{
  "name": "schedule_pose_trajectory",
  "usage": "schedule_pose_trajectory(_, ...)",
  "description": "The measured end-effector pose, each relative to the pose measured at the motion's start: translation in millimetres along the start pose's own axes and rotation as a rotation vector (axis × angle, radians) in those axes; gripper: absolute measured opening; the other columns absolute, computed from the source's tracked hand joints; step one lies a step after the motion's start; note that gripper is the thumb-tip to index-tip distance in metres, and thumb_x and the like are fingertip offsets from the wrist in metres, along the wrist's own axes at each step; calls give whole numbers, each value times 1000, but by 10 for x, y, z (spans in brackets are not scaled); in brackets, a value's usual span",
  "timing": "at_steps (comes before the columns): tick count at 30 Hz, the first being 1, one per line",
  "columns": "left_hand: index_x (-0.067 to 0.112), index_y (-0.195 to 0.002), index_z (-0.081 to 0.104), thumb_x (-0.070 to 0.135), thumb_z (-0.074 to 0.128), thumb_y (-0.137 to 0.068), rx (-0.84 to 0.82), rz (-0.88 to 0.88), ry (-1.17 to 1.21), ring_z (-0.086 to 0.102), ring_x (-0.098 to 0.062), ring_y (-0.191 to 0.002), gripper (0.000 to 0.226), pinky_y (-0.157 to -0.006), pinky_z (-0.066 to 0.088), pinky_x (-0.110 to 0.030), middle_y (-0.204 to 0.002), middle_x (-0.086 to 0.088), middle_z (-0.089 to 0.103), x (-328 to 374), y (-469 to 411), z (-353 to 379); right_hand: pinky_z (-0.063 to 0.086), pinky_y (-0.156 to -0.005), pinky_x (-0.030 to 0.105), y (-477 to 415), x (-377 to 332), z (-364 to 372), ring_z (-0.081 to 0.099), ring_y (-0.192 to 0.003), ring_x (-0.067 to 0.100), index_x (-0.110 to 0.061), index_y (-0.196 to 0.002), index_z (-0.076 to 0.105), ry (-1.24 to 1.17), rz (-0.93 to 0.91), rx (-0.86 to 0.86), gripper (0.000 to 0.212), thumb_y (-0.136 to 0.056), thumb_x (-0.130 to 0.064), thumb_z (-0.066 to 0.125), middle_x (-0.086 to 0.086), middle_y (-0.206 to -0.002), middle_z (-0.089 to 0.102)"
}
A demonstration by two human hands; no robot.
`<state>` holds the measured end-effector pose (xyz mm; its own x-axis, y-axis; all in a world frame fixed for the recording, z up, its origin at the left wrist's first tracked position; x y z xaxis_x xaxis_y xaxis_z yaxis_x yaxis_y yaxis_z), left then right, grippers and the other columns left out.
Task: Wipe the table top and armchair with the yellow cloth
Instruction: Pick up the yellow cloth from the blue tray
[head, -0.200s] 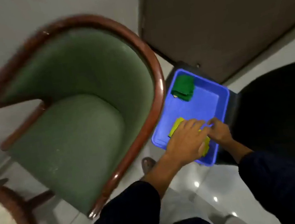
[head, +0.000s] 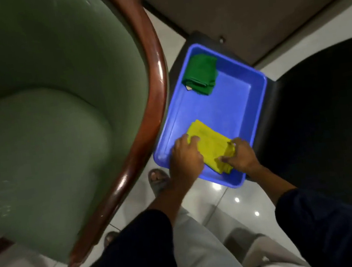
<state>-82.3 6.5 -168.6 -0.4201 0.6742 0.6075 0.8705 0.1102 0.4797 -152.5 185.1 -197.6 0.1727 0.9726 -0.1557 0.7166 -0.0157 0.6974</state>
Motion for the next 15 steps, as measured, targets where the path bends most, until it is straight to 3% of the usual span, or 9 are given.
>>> schedule_pose_trajectory(3,16,-146,37,25,60,-92,50,-196,29,41,-35,-134,60,-105,36,-46,-149,-15,39,-328,-379,129,36,-106,45,-239,-69,114,42,-134,36,-16,-142,41,162,-112,-7,87,-72,-48,81,15,-143,47)
schedule_pose_trajectory(7,17,-146,32,30,68,-88,42,-280,130,48,-37,-127,69,-99,38,-48,-138,-13,51,-360,-683,320,32,-100,44,-431,-105,160,47,-126,34,-21,-132,46,256,-139,57,71,-74,-45,78,10,-130,56)
schedule_pose_trajectory(11,17,-123,58,31,67,-86,-22,-330,80,45,-35,-124,41,-98,38,-44,-128,-11,58,-376,-750,463,32,-102,43,-581,-64,181,40,-127,36,-22,-123,57,302,-92,-1,57,-74,-44,78,12,-127,51)
schedule_pose_trajectory(15,23,-98,64,27,64,-82,30,-185,183,52,-32,-118,17,-93,39,-40,-112,-4,64,-189,-509,352,37,-103,40,-518,-125,31,46,-125,32,-19,-103,67,185,-152,-1,33,-75,-33,72,10,-124,52)
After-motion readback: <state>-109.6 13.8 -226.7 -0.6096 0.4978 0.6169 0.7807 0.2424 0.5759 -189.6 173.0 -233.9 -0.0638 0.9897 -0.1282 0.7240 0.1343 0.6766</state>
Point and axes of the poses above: each hand's wrist, its own y-axis away from the middle knuckle, its own z-axis out of the palm, x = y × z, the point moved 6 cm from there along -y, towards the middle knuckle
